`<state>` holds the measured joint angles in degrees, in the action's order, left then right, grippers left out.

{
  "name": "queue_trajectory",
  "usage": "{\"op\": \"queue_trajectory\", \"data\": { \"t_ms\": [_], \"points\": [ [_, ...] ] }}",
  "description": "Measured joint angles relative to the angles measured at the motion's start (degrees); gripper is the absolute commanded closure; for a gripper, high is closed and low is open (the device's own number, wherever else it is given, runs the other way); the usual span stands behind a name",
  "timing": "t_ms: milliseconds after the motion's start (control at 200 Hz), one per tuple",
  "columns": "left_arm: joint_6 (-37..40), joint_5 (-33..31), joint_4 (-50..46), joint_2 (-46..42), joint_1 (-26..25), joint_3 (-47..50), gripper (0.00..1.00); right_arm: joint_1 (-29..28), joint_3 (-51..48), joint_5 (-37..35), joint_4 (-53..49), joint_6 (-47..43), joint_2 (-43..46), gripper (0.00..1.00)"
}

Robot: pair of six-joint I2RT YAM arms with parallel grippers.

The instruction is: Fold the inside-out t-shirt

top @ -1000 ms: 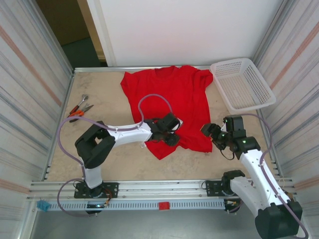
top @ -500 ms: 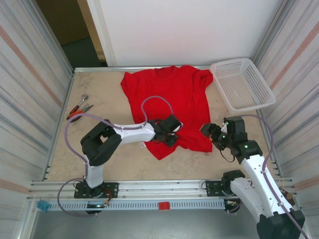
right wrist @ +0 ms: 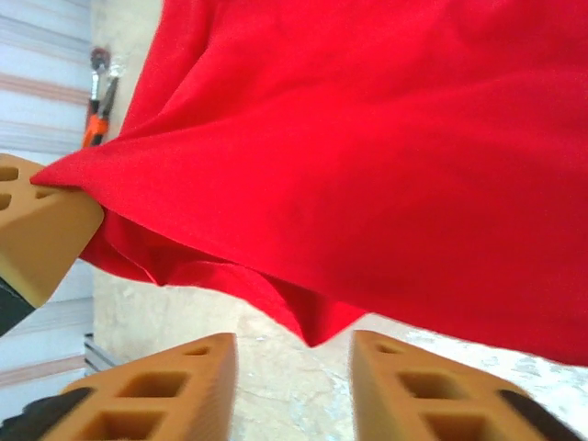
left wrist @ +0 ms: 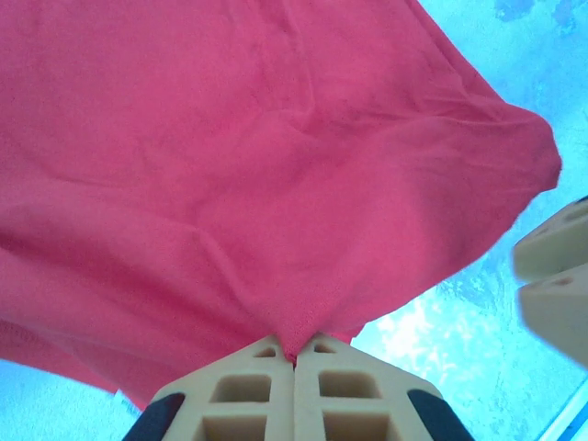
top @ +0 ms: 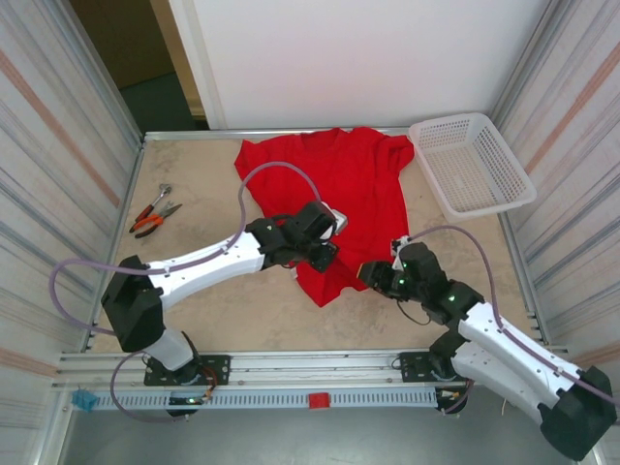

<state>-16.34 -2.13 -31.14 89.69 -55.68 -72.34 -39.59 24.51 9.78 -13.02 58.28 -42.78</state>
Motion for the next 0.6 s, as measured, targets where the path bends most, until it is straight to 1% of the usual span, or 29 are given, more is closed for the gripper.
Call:
{"op": "queue_trajectory", "data": {
  "t_ms": [185,230,426,601],
  "points": [
    [-1.9,0.4,-2.2,-0.4,0.0,-0.5,1.0,-9.7,-2.6,-7.8,11.3,0.8,-6.4,0.94],
    [-2.3,0.6,-2.4,-0.5,0.0,-0.8,1.0,-11.5,-3.5,-9.9,14.0,1.1,-8.3,1.0],
    [-3.9,1.3,-3.5,-2.0,0.0,-2.4,1.0,-19.0,-6.8,-21.5,25.0,0.9,-15.3,1.0],
    [-4.6,2.3,-4.1,-3.2,0.0,-5.6,1.0,-24.9,-8.8,-30.5,32.1,0.0,-17.9,1.0]
  ]
}}
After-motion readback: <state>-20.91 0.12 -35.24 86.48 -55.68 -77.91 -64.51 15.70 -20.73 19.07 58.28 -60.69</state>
